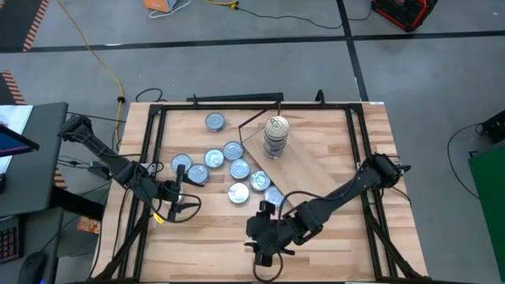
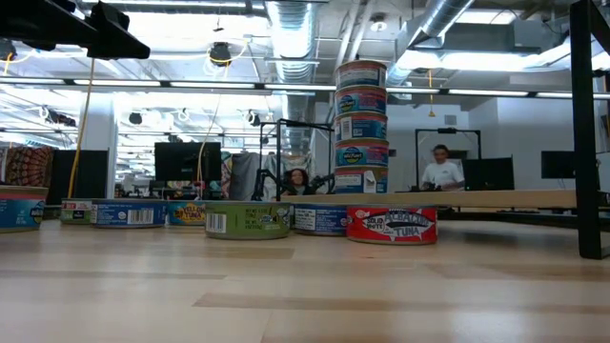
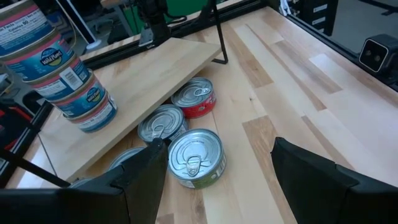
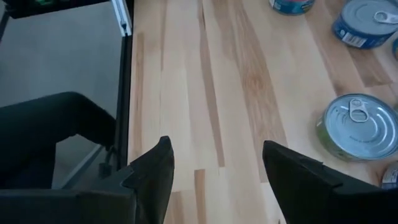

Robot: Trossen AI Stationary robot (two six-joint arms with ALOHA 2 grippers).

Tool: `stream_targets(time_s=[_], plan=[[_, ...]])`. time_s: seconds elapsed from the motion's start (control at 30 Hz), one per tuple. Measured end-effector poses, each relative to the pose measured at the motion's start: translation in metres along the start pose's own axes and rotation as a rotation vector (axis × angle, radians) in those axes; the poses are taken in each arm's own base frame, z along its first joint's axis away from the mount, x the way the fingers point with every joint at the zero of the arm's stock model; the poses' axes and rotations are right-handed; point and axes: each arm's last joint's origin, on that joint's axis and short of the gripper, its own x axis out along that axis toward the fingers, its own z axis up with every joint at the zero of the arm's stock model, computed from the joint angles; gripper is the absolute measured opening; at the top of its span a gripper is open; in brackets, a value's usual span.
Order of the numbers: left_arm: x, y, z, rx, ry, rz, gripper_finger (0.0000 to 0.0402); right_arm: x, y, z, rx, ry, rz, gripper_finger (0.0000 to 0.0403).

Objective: Stack canned seafood by type on shelf
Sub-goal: Adjust the green tuna can

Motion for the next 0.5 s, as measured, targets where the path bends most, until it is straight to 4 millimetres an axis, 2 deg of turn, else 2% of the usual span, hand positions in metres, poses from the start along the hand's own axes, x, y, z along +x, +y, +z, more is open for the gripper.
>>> stream_targets(time_s=[0.3, 0.5], plan=[[0.000, 0.000, 0.000, 0.000, 0.000, 0.000, 0.0277, 0.024, 0.003, -0.018, -0.012, 0.016, -0.026, 0.0271], [0.000, 0.000, 0.000, 0.000, 0.000, 0.000, 0.0277, 0.027, 0.005, -0.016, -0.019, -0.013, -0.011, 0.0271]])
